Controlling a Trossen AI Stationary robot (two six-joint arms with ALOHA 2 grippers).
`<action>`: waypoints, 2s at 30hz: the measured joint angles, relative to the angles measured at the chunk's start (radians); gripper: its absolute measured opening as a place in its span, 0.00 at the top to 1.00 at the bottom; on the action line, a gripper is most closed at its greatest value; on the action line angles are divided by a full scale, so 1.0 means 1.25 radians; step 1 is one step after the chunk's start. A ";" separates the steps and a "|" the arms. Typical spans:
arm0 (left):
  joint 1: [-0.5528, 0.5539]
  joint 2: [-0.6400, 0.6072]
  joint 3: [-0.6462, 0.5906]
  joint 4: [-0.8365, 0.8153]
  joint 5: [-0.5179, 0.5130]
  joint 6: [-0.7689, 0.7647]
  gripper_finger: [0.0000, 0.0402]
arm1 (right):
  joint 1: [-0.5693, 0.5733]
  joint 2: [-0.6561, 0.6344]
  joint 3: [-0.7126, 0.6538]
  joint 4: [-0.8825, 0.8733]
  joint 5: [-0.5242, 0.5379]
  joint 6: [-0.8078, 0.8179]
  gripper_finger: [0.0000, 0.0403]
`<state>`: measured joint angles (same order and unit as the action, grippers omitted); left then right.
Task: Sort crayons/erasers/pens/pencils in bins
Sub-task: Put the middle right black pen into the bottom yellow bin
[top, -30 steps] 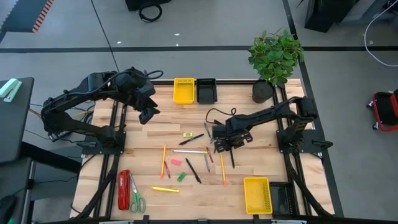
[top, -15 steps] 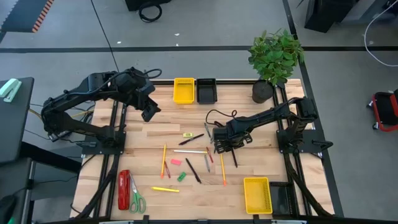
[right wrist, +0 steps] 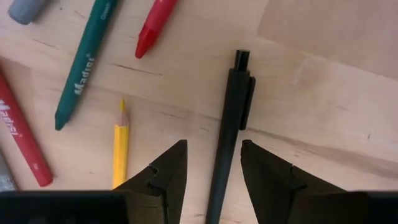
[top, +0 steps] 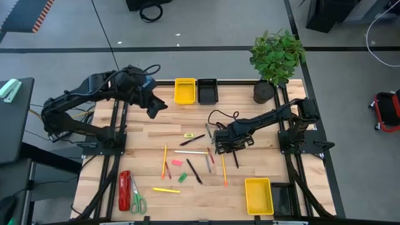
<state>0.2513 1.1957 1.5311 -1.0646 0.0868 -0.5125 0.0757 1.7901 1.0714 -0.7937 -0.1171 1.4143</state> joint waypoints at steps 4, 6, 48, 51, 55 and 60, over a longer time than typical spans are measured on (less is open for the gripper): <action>-0.024 0.000 0.000 0.011 0.000 0.001 0.66 | 0.005 0.000 0.000 0.003 0.012 0.014 0.61; -0.041 0.000 0.000 0.023 0.000 0.011 0.66 | 0.005 0.000 0.000 0.003 0.006 0.015 0.61; -0.163 0.041 -0.001 0.231 -0.142 -0.189 0.60 | 0.105 0.000 0.001 0.009 0.006 0.077 0.61; -0.163 0.041 -0.001 0.231 -0.141 -0.189 0.60 | 0.105 0.000 0.001 -0.012 0.030 0.062 0.62; -0.169 0.041 -0.001 0.231 -0.143 -0.189 0.60 | 0.104 0.000 0.001 -0.014 0.034 0.039 0.68; -0.179 0.041 -0.001 0.231 -0.141 -0.188 0.60 | 0.104 0.000 0.001 -0.014 0.037 0.040 0.77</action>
<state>0.0277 1.2469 1.5299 -0.7761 -0.0895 -0.7479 0.2050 1.7905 1.0725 -0.8108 -0.0708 1.4638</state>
